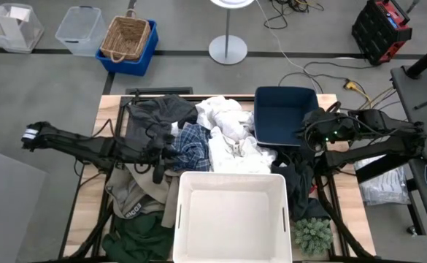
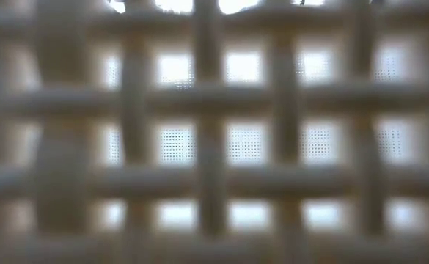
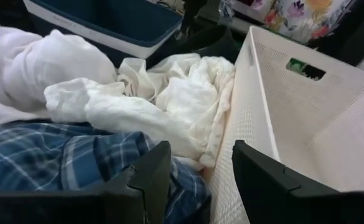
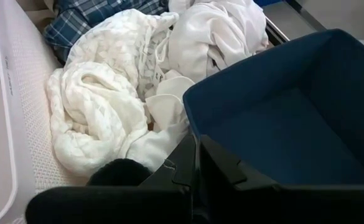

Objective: Sort clothes
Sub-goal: Adjust the clothes

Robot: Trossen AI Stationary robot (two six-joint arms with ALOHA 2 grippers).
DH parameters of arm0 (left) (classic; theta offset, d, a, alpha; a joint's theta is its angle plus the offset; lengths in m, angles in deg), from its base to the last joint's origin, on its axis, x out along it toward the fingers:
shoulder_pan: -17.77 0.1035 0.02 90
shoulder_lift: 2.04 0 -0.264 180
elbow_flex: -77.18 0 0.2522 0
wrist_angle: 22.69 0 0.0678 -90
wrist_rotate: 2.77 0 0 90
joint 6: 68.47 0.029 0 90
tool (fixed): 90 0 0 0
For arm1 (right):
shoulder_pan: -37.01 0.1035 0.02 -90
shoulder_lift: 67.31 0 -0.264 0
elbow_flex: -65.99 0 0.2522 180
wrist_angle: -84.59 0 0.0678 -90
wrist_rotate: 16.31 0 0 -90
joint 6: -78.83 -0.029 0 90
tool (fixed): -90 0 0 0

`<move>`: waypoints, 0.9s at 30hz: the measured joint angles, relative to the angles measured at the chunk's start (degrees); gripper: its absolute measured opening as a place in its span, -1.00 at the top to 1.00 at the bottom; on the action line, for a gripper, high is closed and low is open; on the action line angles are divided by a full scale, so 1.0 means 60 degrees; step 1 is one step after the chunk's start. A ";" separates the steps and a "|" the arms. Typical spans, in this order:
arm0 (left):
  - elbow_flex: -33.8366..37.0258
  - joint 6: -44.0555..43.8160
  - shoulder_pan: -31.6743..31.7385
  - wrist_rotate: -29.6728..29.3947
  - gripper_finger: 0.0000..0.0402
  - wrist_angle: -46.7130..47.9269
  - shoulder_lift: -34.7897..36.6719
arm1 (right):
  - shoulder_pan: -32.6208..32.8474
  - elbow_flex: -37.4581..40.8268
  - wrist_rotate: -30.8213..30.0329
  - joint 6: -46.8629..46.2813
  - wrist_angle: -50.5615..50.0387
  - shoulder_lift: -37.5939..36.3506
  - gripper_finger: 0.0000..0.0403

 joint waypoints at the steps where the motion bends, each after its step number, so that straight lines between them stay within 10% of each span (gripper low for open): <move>1: 0.0000 0.0000 0.0000 0.0002 0.24 -0.0059 -0.0130 | 0.0000 0.0000 0.0000 0.0000 0.0000 0.0000 0.94; 27: 0.0007 0.0014 0.0000 -0.0006 0.24 -0.0255 -0.4585 | -0.0003 -0.0007 0.0004 0.0000 0.0033 0.0000 0.94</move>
